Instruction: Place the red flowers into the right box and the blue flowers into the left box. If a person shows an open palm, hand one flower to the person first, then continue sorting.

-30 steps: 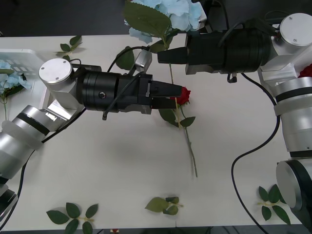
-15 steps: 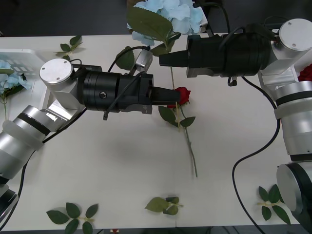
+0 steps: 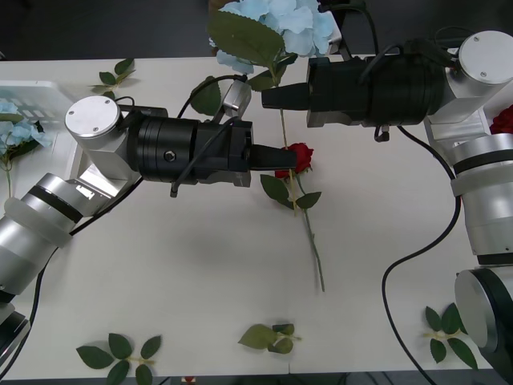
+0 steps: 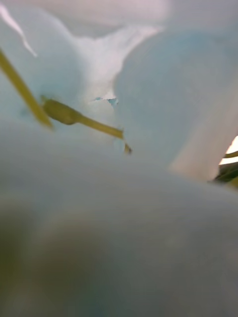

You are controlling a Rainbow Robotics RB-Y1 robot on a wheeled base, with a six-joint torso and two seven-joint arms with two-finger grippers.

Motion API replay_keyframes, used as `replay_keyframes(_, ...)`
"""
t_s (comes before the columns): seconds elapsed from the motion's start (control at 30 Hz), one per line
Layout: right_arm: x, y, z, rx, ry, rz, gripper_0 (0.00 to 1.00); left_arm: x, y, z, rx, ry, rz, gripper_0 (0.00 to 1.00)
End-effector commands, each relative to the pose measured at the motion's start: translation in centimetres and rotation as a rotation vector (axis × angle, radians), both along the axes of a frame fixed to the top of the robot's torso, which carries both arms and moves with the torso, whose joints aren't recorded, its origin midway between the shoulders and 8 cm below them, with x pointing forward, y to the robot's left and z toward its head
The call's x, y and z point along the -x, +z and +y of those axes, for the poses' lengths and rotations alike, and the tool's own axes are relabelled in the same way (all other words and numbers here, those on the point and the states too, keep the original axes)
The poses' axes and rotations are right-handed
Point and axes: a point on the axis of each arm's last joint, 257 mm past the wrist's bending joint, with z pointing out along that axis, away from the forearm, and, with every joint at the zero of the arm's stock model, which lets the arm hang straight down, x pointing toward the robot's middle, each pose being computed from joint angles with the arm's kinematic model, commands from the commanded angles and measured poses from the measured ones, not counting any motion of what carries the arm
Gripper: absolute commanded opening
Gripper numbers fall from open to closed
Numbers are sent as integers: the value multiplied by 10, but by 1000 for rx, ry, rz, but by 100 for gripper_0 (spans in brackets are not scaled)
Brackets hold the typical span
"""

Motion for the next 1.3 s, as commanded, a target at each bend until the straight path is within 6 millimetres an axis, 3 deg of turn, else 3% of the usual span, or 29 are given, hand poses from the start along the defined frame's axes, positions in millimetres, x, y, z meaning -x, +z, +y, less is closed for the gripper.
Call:
replay_keyframes(0.03, 0, 5, 0, -6, 0, -48, 51, -1, 25, -3, 27, -10, -93, 0)
replay_keyframes(0.1, 0, 6, -1, -4, -1, -52, 91, -2, 26, -1, 27, -5, -98, 0)
replay_keyframes(0.13, -1, 6, -1, -3, -2, -52, 97, -3, 26, 0, 26, -4, -100, 0)
replay_keyframes(0.47, -4, 12, -29, 15, -19, -61, 98, -6, 30, 2, 35, 8, -108, 0)
replay_keyframes(0.67, -2, 19, -72, 46, -30, -66, 98, -12, 34, 12, 34, 25, -126, 0)
replay_keyframes(0.73, 0, 19, -86, 63, -32, -64, 98, -18, 39, 23, 35, 43, -139, 0)
replay_keyframes(0.8, -1, 19, -113, 71, -48, -48, 98, -30, 48, 47, 17, 79, -173, 0)
replay_keyframes(0.83, -1, 19, -113, 71, -48, -48, 98, -30, 48, 47, 17, 79, -173, 0)
replay_keyframes(0.87, -2, 19, -138, 67, -68, -28, 99, -41, 54, 75, -14, 114, -207, 0)
replay_keyframes(1.03, -2, 13, -171, 86, -91, 17, 98, -60, 58, 139, -143, 196, -269, 0)
replay_keyframes(1.07, -4, 7, -179, 110, -107, 29, 98, -67, 58, 166, -205, 230, -284, 0)
replay_keyframes(1.1, -6, 5, -181, 124, -116, 31, 98, -69, 58, 176, -231, 244, -290, 0)
replay_keyframes(1.3, -31, -53, -199, 368, -218, 59, 98, -77, 59, 298, -484, 368, -271, 0)
